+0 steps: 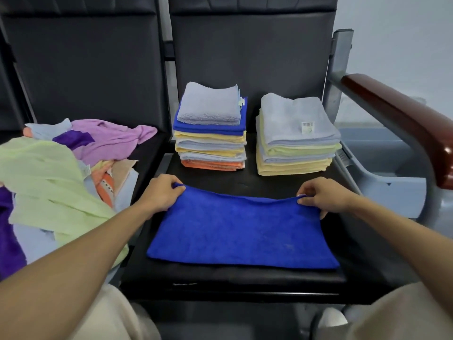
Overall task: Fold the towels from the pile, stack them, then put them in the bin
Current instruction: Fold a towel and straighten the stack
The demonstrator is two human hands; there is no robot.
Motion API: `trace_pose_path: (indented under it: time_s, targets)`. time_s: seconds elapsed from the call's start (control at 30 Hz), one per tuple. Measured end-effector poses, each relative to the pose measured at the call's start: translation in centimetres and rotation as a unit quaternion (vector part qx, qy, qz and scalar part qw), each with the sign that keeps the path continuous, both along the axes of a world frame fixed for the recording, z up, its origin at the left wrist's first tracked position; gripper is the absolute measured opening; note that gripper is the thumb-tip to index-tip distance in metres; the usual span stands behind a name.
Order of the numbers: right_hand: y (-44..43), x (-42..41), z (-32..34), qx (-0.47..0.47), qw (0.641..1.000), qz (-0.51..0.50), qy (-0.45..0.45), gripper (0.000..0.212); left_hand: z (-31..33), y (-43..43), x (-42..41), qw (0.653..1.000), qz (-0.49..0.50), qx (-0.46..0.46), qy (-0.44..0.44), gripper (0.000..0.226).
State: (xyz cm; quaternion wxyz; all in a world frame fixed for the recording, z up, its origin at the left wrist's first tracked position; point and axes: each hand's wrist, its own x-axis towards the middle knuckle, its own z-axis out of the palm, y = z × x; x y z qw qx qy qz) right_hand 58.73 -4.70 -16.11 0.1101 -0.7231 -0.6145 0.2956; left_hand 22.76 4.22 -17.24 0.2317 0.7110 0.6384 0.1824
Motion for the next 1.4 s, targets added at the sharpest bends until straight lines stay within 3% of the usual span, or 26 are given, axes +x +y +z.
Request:
trace_pose_path:
  time_s: [0.2,0.3,0.37,0.5,0.67,0.8,1.0,1.17,1.4]
  targets:
    - [0.8,-1.0,-0.7,0.016,0.994,0.052,-0.099,0.026,-0.8,0.8,-0.1,0.997,-0.021,0.03,0.064,0.012]
    - [1.1,-1.1,-0.6,0.006,0.986,0.086,-0.14,0.034,-0.5,1.2,-0.1,0.994,-0.042,0.016,0.099,0.024]
    - [1.3,-1.4,-0.4,-0.01,0.985,0.099,-0.139,0.029,-0.3,1.3,0.0,0.991,-0.055,-0.015,0.12,0.033]
    - [1.4,-2.0,-0.2,-0.039,0.986,0.112,-0.113,0.009,-0.1,1.3,0.2,0.986,-0.065,-0.028,0.153,0.03]
    - [1.1,-2.0,0.4,-0.025,0.997,0.013,0.07,0.008,0.0,1.0,0.7,0.989,-0.087,0.011,0.121,0.021]
    - [1.0,-1.4,0.2,-0.017,0.994,0.048,0.092,0.017,0.0,0.6,0.5,0.991,-0.114,0.013,0.066,0.021]
    - [1.2,-1.3,0.2,0.06,0.996,0.063,0.029,0.039,-0.3,0.6,0.3,0.986,-0.155,0.027,0.044,0.036]
    - [1.4,-0.9,-0.2,0.135,0.991,-0.004,-0.008,0.041,-0.3,0.6,0.4,0.992,-0.118,0.034,0.025,0.042]
    - [1.9,-0.1,-1.1,0.111,0.99,-0.091,0.009,0.029,0.4,0.6,0.3,0.998,-0.037,0.044,0.015,0.026]
